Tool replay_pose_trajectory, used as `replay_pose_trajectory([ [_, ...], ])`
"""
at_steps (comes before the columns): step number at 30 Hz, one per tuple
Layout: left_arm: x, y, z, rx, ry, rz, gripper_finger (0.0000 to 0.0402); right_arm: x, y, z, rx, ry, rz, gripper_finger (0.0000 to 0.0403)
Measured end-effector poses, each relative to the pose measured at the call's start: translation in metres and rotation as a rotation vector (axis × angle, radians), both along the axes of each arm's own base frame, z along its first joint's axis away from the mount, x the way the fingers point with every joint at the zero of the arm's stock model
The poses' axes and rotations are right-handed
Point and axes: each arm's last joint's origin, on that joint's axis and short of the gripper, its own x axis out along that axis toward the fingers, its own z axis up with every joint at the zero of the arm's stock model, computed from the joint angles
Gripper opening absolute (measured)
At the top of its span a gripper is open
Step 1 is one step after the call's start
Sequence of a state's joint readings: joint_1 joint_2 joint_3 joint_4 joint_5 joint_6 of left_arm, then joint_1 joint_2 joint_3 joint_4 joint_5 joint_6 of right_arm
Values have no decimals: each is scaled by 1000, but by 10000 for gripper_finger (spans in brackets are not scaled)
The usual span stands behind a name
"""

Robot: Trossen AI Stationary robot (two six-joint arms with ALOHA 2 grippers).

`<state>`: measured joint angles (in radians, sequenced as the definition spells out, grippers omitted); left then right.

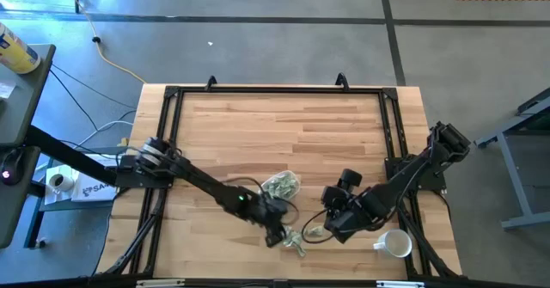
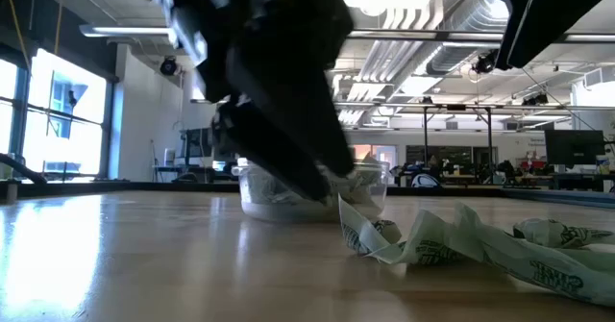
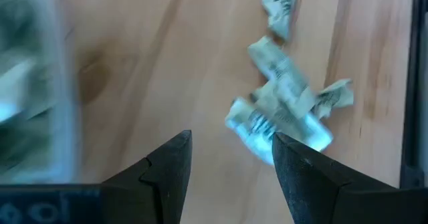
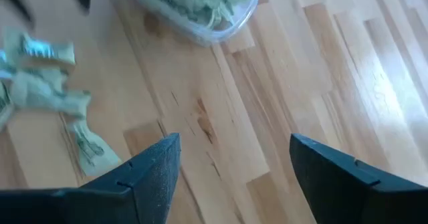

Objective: Pick and place Stevia / Truvia into bins
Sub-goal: Put the green stevia packet into the transparent bin

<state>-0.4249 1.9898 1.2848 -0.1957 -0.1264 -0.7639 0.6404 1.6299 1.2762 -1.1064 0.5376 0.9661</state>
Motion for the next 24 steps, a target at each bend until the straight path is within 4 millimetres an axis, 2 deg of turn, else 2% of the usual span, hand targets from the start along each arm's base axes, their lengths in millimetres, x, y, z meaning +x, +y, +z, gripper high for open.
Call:
replay_pose_trajectory([
  [6, 12, -29, 21, 133, 57, 49, 239, -10, 9, -6, -2, -19, -27, 274],
  [9, 15, -38, 20, 108, 38, 87, 239, -12, 8, -11, -13, -7, -25, 275],
  [14, 15, -41, 3, 93, 80, 147, 239, -15, 6, -20, -20, 2, -37, 275],
  [17, 22, -45, -7, 41, 55, 173, 239, -15, 6, -23, -17, -1, -45, 275],
  [24, 22, -45, -27, 76, 105, 195, 238, -16, 7, -24, -30, -5, -39, 275],
])
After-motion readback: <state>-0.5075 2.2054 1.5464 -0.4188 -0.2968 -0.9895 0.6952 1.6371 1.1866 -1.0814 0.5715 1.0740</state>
